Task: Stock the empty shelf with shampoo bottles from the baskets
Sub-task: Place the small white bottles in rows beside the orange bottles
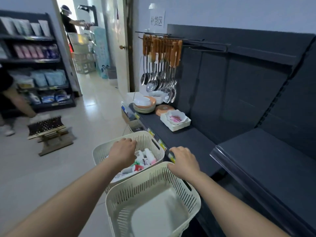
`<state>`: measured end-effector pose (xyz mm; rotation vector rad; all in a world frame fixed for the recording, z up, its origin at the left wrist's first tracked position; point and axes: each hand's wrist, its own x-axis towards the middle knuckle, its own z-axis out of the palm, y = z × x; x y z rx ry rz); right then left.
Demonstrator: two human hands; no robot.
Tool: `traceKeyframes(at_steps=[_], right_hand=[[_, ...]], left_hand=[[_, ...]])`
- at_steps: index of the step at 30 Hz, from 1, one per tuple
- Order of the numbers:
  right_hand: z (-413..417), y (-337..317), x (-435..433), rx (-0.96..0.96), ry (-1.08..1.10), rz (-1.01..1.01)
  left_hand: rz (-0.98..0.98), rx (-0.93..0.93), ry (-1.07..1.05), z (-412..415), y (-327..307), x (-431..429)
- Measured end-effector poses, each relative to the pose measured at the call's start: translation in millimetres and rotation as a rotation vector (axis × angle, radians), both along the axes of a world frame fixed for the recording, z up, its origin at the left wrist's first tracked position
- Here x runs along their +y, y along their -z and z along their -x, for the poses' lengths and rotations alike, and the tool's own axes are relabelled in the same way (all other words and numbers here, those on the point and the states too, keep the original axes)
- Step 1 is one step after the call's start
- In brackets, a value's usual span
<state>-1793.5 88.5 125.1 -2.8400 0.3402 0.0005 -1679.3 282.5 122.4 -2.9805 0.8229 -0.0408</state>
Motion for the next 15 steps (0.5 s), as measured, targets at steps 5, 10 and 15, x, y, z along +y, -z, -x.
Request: traceKeyframes(at_steps=[5, 10, 15], right_hand=[[-42, 18, 27, 0.03, -0.001, -0.03], [-79, 39, 33, 0.084, -0.034, -0.038], [-121, 60, 26, 0.133, -0.082, -0.04]], left_hand=[[0.013, 0.04, 0.003, -35, 21, 23], [-0.034, 0.114, -0.02, -64, 45, 33], [-0.03, 0.176, -0.065, -88, 68, 31]])
